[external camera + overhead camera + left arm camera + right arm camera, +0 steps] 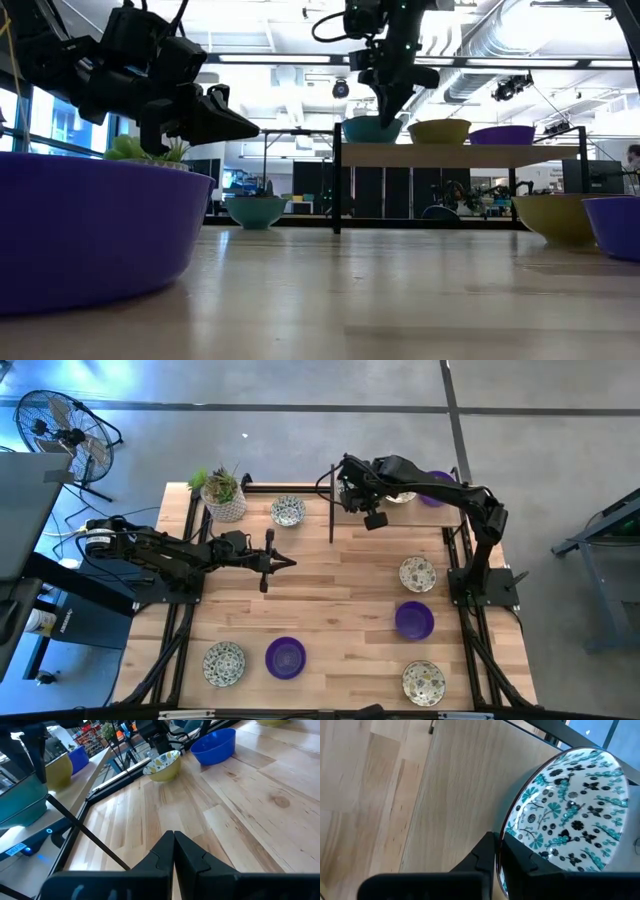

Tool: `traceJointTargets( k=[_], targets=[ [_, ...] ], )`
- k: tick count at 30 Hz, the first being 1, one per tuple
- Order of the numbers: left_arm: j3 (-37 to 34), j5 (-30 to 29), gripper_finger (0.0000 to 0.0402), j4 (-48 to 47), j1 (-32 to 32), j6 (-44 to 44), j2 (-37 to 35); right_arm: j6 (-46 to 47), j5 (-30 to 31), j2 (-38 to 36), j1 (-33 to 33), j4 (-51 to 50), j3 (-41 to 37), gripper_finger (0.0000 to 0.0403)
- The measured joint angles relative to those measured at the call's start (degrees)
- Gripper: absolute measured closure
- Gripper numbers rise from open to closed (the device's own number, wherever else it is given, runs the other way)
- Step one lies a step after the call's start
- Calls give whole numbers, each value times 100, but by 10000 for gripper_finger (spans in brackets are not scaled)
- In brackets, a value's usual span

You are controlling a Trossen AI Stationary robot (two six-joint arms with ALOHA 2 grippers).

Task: Pick & Place Mini bowls
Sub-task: Put the bottom right blue patterned bowl on the shelf, then stack the bottom blue patterned bowl on the blue patterned bowl on the shelf

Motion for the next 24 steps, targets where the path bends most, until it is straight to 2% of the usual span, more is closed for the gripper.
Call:
traceJointTargets(
  k=[8, 13, 19, 22, 24],
  targets=[
    [0, -4, 399, 2, 0, 0, 0, 101, 270, 2, 4, 103, 0, 316],
    [0, -5, 399, 1, 1, 0, 0, 230, 100, -127, 9, 98, 0, 290],
    [0, -7, 399, 0, 0, 0, 0, 808, -299, -614, 16, -78, 0, 306],
    [0, -7, 399, 0, 1, 0, 0, 1131, -826, -951, 30, -131, -71, 337],
    [0, -7, 399, 0, -1, 0, 0, 1173, -1100, -1314, 79, 80, -458, 368]
  ],
)
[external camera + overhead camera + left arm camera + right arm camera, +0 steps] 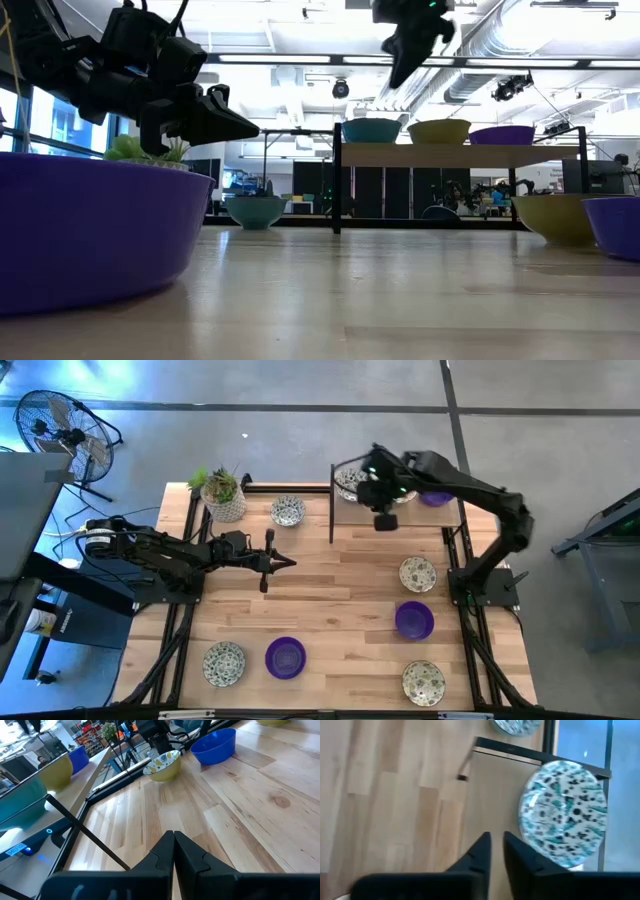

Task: Pick & Place Mini bowls
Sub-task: Stack the bottom blue patterned bowl on the blue patterned bowl on the shelf

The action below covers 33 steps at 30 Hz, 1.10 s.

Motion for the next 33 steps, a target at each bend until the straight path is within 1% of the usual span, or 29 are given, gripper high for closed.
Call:
traceJointTargets(
  k=[1, 3, 7, 10, 12, 16, 20, 24, 27, 30, 33],
  targets=[
    [0, 0, 399, 0, 0, 0, 0, -5, -62, -221, 31, 198, -311, 384],
    [0, -4, 399, 0, 1, 1, 0, 40, -170, -702, 88, 758, -1066, 396],
    [0, -4, 399, 0, 1, 2, 0, 427, -560, -1780, 201, 2262, -2804, 384],
    [0, -2, 399, -15, 1, 1, 0, 835, -917, -2607, 336, 3655, -4021, 395],
    [0, -3, 399, -73, 1, 0, 0, 1127, -1037, -3100, 451, 4583, -4784, 400],
    [3, -15, 399, -257, 0, 0, 0, 1612, -1068, -3947, 753, 6458, -6190, 395],
    [207, 5, 399, -603, 1, 32, 0, 1875, -1067, -4454, 1027, 8134, -7326, 401],
    [661, 250, 399, -1392, -1, 312, -1, 2211, -1048, -4703, 1265, 9548, -8129, 400],
    [1110, 756, 399, -2168, -37, 430, -2, 2280, -1045, -4774, 1452, 10146, -8569, 402],
    [1675, 915, 400, -3314, -281, 628, -2, 2360, -962, -4801, 1597, 10593, -8882, 401],
    [2377, 690, 401, -4851, -668, 833, -2, 2372, -764, -4801, 1743, 10978, -9149, 402]
  ],
)
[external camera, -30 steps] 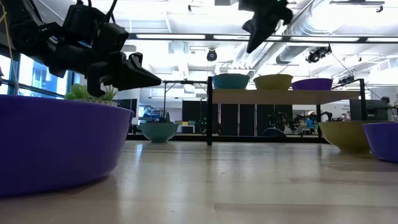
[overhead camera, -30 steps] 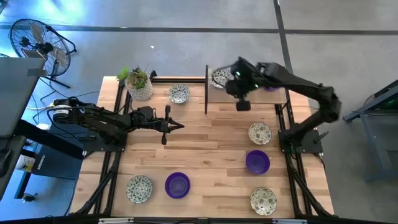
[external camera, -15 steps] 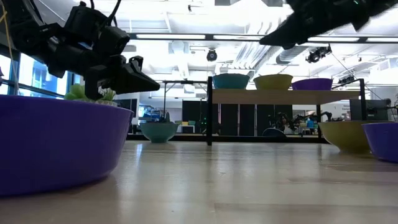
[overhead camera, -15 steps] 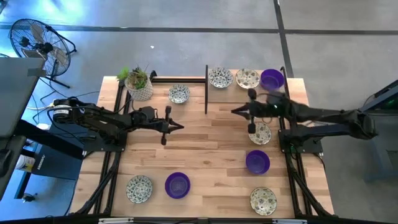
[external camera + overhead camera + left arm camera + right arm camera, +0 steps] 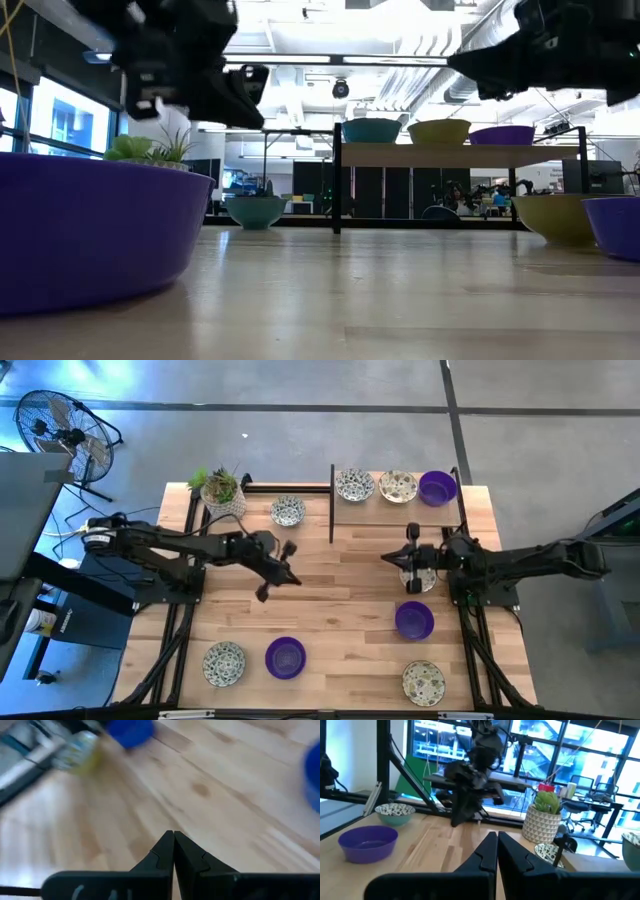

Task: Pick & Place Mini bowls
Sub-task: Stack the bottom blue patterned bowl on the blue patterned bowl on the shelf

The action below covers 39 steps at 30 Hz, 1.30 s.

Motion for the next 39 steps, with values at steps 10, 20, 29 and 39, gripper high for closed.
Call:
traceJointTargets(
  k=[10, 20, 29, 39],
  targets=[
    [1449, -244, 392, -3702, -1339, -1730, -2, -4, 2, 0, 155, 439, -245, 401],
    [1594, -207, 277, -4836, -2828, -3479, -2, -17, -4, 2, 155, 433, -242, 402],
    [1511, -357, 239, -4835, -3517, -3856, 506, -9, -7, 4, 152, 421, -238, 401],
    [1505, 436, 238, -4681, -3573, -3592, 1427, -11, -7, 4, 152, 402, -236, 402]
  ],
)
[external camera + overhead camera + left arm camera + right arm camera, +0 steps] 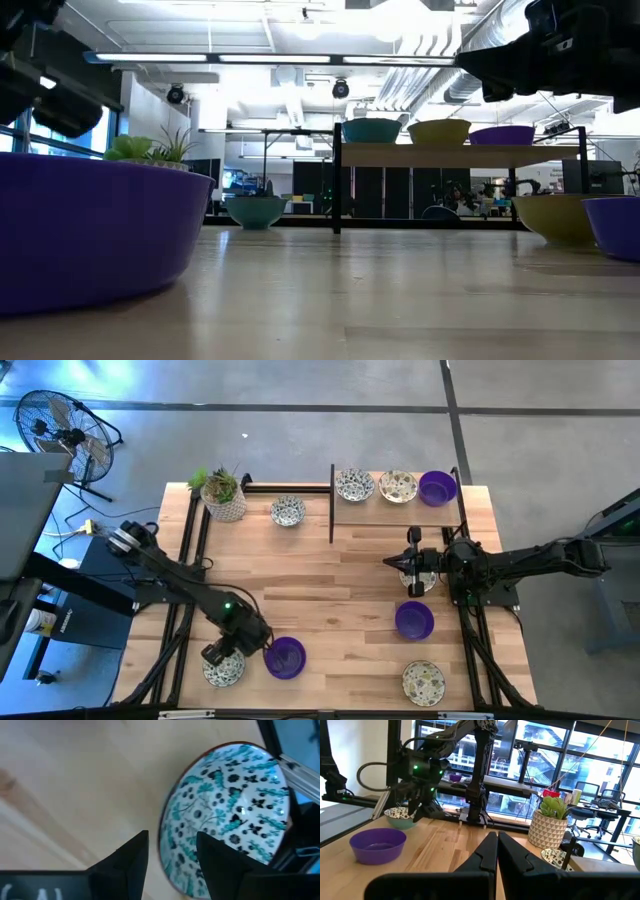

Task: Pick & Place Mini bowls
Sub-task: Stack the bottom blue patterned bowl on the blue patterned bowl on the shelf

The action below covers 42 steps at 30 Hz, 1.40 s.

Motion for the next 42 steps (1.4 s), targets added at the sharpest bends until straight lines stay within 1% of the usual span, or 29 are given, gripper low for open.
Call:
traceJointTargets(
  k=[4, 7, 10, 14, 15, 16, 20, 23, 25, 28, 30, 34, 37, 39, 42],
  targets=[
    [-2, 89, 242, 140, 0, 31, 215, -4, 2, 0, 0, -9, 0, 401],
    [-4, 61, 264, 145, 0, 64, 269, -10, 2, 0, 0, -9, 0, 402],
    [-4, 34, 307, 150, 0, 111, 265, -11, 2, 0, 0, -9, 0, 401],
    [-4, 1, 380, 116, 1, 219, 265, -13, 2, 0, 0, -9, 0, 402],
    [-4, -7, 389, 101, 0, 227, 265, -13, 2, 0, 0, -9, 0, 402],
    [-4, -10, 391, 73, 0, 229, 265, -13, 2, 0, 0, -9, 0, 401],
    [-4, -24, 381, -13, 1, 252, 265, -13, 2, 0, 0, -9, 0, 402],
    [-4, 91, 394, -482, 8, 352, 239, -13, 2, 0, 0, -9, 0, 401],
    [-4, 76, 393, -875, 7, 378, 167, -13, 2, 0, 0, -9, 0, 401],
    [-4, 18, 391, -1182, 98, 437, -24, -13, 2, 0, 0, -9, 0, 402],
    [-4, -11, 396, -1194, 280, 460, -207, -13, 3, 0, 0, -8, 0, 401],
    [-4, -409, 396, -1267, 821, 501, -715, -6, 4, 0, 0, -5, 0, 402],
    [-4, -725, 396, -1113, 1483, 576, -1036, 3, 3, 0, 0, 6, 0, 401],
    [-4, -746, 397, -853, 2001, 661, -1169, 3, 4, 1, 0, 8, 0, 402],
    [-4, -723, 397, -201, 2747, 688, -1252, 7, 13, 0, 0, 9, 0, 401]
  ],
)
